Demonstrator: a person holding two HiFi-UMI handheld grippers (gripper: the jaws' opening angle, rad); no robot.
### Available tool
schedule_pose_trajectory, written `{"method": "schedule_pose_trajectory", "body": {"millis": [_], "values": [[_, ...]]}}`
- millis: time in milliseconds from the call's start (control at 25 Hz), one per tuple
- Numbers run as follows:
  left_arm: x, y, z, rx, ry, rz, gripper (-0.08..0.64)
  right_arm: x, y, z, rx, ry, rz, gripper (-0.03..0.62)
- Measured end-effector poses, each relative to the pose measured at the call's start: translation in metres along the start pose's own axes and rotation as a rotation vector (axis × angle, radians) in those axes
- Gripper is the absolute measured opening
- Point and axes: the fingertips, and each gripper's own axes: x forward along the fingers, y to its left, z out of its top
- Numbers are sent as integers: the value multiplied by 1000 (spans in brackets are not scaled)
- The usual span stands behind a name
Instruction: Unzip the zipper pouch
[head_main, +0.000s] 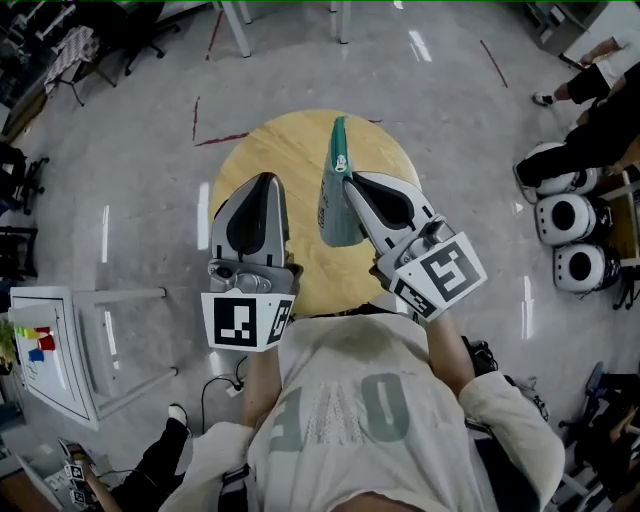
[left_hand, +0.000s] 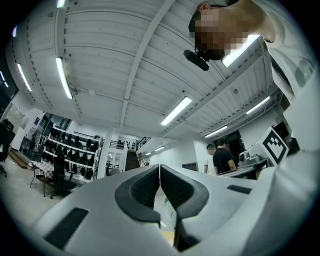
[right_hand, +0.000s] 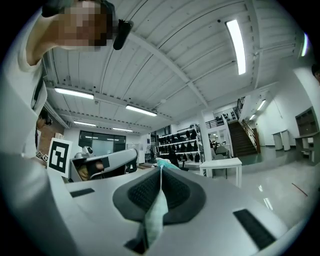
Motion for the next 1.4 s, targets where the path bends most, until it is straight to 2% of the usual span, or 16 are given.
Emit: {"method": "schedule_pose_trajectory", "body": {"millis": [120, 280, 320, 400, 440, 600, 760, 1000, 1200, 1280, 1400], "values": [[2, -14, 6, 29, -24, -77, 28, -2, 4, -1, -16, 16, 49, 34], [2, -39, 11, 62, -29, -243, 31, 1, 14, -1, -49, 37, 130, 34], [2, -47, 12, 81, -29, -291, 41, 2, 16, -1, -56, 41, 157, 34], [2, -60, 8, 125, -11, -375, 132, 1, 21, 0, -73, 51, 214, 34], [1, -64, 4, 146, 7, -400, 132, 1, 25, -1, -83, 56, 243, 34], [-4, -66, -6, 193, 66, -438, 129, 0, 38, -5, -122, 81, 338, 34], [-4, -67, -11, 235, 107, -479, 66, 5, 43, 0, -168, 78, 398, 34], [-8, -66, -20, 139, 168, -546, 35, 6, 46, -11, -260, 150, 476, 34], [-5, -62, -23, 106, 202, -541, 25, 0, 43, -21, -297, 207, 514, 34], [-3, -58, -20, 47, 189, -522, 25, -1, 40, -23, -289, 206, 503, 34], [1, -53, -14, -28, 163, -484, 24, 3, 36, -22, -293, 167, 432, 35]]}}
